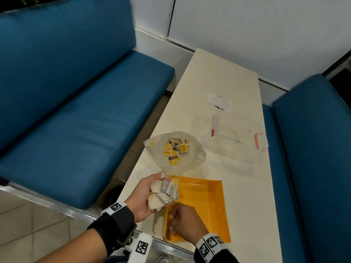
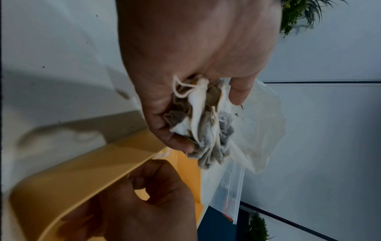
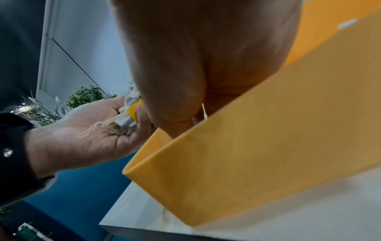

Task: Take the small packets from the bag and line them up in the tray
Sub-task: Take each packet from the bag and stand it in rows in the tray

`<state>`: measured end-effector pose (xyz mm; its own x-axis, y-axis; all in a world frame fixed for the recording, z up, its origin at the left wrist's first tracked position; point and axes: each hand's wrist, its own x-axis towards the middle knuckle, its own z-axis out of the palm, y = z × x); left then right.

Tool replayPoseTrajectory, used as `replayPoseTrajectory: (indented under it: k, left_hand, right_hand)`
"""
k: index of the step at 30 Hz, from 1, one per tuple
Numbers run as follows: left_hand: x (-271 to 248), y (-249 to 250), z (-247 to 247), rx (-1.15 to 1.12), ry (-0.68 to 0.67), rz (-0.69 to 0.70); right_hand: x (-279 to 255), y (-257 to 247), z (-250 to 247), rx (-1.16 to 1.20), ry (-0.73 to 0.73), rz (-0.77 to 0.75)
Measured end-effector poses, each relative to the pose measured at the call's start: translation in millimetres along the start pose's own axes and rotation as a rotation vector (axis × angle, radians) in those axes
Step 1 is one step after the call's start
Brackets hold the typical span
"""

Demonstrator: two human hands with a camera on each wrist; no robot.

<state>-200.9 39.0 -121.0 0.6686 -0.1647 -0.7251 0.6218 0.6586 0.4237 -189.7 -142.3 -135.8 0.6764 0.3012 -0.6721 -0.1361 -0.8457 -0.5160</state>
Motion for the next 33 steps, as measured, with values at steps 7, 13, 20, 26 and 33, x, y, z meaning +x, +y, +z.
replayPoseTrajectory:
  k: [7,13,20,26,33]
  left_hand:
    - [-5.2,-0.8,-1.2,0.045,0.018,-0.011]
    - [-7.7,3.5,-1.1,0.001,0.041,-0.02]
    - [-12.9,9.1,7.3,0.011,0.02,-0.041]
    - [-19.6,15.9,5.2,-0.011,0.02,-0.017]
    - [-17.6,18.1,3.1,0.005,-0.002,-0.028]
  right_hand:
    - [-9.2,-10.8,-4.5,-0.087,0.071,-0.051]
    - [-38.7,-47.3,-59.8,-0.126,0.466,-0.367]
    - [-38.4,-99.3,-54.4,-0.536,0.164,-0.578]
    - [-30.2,-99.1,-48.7,-0.557,0.134,-0.572]
    - [-25.7,-100.9,-48.3,-0.374,0.208,-0.542]
